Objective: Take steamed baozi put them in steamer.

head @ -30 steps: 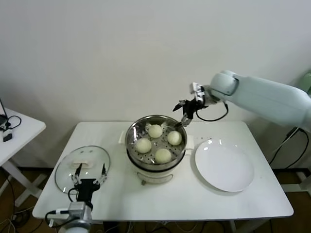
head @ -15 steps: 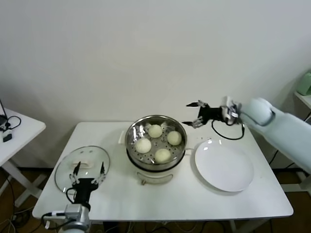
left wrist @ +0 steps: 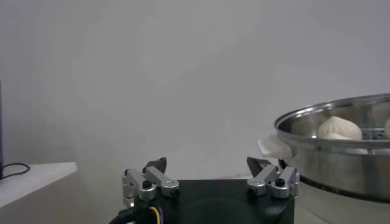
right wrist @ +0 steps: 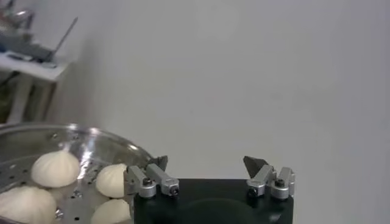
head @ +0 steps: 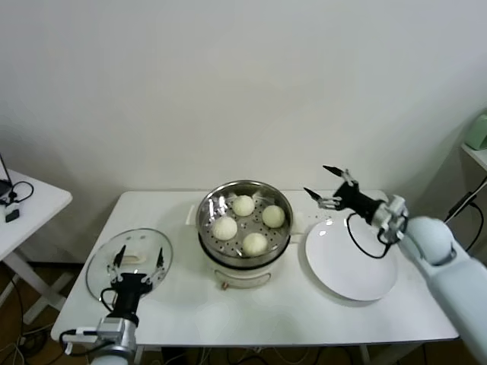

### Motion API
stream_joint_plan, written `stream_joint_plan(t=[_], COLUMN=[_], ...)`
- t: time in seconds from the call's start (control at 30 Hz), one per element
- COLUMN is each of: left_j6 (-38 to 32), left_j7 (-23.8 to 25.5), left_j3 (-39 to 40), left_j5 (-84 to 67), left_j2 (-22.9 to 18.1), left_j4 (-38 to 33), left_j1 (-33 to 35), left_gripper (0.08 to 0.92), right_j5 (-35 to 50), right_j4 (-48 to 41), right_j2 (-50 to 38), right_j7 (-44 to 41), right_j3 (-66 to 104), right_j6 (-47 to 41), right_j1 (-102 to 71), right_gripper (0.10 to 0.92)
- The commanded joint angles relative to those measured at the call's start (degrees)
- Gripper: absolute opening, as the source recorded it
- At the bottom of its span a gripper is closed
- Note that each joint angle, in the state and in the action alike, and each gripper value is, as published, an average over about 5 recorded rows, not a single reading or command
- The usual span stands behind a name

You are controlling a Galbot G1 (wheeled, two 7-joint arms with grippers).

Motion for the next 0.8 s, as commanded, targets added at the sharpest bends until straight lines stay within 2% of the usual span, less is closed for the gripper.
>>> stream_joint_plan(t=[0.03, 0.2, 0.8], left_j6=[-0.21, -0.03, 0.58], left_j7=[0.62, 1.61, 3.02], left_j3=[-0.26, -0.99, -2.13], left_j5=[-0.45, -1.06, -1.98], left_j2=[0.42, 0.47, 0.36], left_j4=[-0.59, -0.81, -1.76], left_j1=[-0.09, -0.17, 0.24], left_gripper=[0.823, 0.823, 0.823], right_j5=[-6.45, -6.81, -7.94], right_j4=[7.71, 9.71, 12.57], right_j2=[17.25, 22.33, 29.38], right_j7=[4.88, 5.75, 5.34], right_j3=[24.83, 26.12, 26.33], right_j6=[5.99, 7.5, 8.43], right_j1=[-30.75, -35.13, -39.02], right_gripper=[0.823, 0.823, 0.823])
